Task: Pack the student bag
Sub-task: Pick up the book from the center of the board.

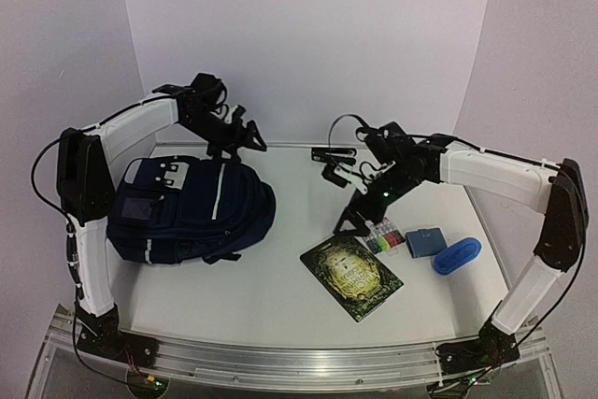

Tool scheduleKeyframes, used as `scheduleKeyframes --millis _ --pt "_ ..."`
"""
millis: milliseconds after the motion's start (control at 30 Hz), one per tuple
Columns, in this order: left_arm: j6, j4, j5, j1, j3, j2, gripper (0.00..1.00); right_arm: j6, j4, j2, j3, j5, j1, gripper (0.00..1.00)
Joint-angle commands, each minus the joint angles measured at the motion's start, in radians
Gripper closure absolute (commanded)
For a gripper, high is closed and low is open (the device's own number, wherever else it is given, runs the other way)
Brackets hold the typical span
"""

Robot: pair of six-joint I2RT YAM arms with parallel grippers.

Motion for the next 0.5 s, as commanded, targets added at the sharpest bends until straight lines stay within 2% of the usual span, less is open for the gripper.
scheduleKeyframes --millis 0,200,467 --pt "0.082 -0.062 0.078 -0.145 0.031 0.054 0.11 -0.111 -0.251 -0.057 -0.096 0.002 -0.088 0.02" --pt "0.056 -0.022 0.112 -0.257 0.066 0.163 0.19 -0.206 -0.266 -0.119 -0.269 0.121 -0.159 0.03" --pt "0.035 -0.015 0.174 -0.32 0.162 0.326 0.3 -0.259 -0.199 -0.114 -0.419 0.209 -0.18 0.05"
